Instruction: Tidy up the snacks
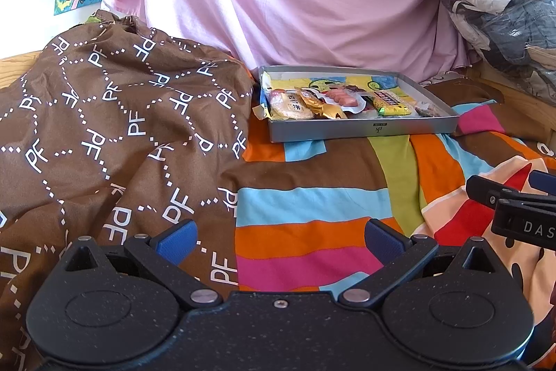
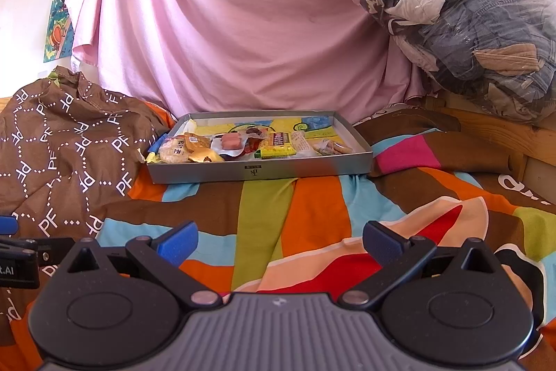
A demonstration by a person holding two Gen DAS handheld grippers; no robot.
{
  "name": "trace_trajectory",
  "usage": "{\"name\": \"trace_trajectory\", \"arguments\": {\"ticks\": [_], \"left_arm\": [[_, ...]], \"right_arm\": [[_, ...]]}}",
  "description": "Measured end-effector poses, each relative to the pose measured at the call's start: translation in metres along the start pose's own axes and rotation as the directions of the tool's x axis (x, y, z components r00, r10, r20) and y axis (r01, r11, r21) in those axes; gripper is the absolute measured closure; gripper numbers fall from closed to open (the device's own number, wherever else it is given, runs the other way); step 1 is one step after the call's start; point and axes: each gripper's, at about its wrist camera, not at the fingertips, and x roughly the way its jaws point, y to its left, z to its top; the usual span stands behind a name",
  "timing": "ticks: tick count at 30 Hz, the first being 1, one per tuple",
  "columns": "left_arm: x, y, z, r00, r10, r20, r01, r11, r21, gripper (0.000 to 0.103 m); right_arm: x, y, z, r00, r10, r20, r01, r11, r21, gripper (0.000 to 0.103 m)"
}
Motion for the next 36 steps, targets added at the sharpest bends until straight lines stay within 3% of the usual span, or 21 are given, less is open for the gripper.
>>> {"name": "trace_trajectory", "arguments": {"ticks": [36], "left_arm": [[-0.0024, 0.0003, -0.0034, 1.000, -0.003, -0.002, 0.003, 1.000, 0.007, 0.001]], "right_arm": [[-0.0012, 0.0002, 0.0006, 1.000, 0.000, 0.000, 0.000, 1.000, 0.001, 0.000]]}}
